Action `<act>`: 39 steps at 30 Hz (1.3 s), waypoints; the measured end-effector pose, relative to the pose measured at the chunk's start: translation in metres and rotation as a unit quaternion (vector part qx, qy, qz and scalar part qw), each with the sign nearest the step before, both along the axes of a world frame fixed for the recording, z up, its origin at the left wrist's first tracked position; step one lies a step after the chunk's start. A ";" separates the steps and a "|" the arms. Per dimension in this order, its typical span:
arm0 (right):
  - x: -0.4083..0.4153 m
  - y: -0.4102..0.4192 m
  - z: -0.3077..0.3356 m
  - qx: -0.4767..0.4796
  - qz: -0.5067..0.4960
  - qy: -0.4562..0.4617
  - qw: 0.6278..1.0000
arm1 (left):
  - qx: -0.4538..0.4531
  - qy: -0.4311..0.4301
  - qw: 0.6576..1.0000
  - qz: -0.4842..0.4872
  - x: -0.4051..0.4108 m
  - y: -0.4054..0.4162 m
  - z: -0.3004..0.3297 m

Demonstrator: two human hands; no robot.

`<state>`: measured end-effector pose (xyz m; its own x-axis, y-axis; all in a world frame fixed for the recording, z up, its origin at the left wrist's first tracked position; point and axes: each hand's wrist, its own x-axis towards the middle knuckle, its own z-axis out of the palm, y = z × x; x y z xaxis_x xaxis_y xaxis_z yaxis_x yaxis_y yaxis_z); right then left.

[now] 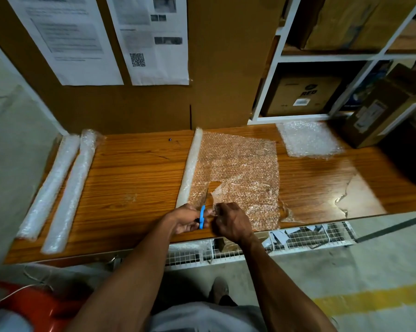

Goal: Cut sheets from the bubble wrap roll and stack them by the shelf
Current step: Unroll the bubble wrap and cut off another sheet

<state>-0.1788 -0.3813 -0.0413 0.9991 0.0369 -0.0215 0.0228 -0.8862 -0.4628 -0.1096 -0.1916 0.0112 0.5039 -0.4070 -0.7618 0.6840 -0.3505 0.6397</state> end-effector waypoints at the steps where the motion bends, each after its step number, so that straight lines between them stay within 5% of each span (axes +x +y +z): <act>1: 0.000 -0.001 0.003 -0.005 -0.011 -0.001 1.000 | -0.005 0.005 1.000 -0.001 0.000 0.001 0.000; 9: 0.018 -0.007 -0.001 -0.103 -0.061 0.030 0.992 | -0.058 0.071 0.995 -0.036 0.008 0.018 0.008; 15: 0.027 -0.009 0.007 -0.137 -0.088 0.049 0.985 | -0.004 0.084 0.990 -0.112 0.021 0.018 0.013; 39: 0.087 -0.049 -0.021 -0.110 0.034 0.115 0.987 | 0.104 -0.046 0.993 0.028 0.048 -0.054 -0.008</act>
<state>-0.0915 -0.4307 -0.0627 0.9623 0.0723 -0.2624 0.0019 -0.9659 -0.2590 -0.0618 -0.2451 0.0036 0.5920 -0.2154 -0.7766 0.6487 -0.4445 0.6178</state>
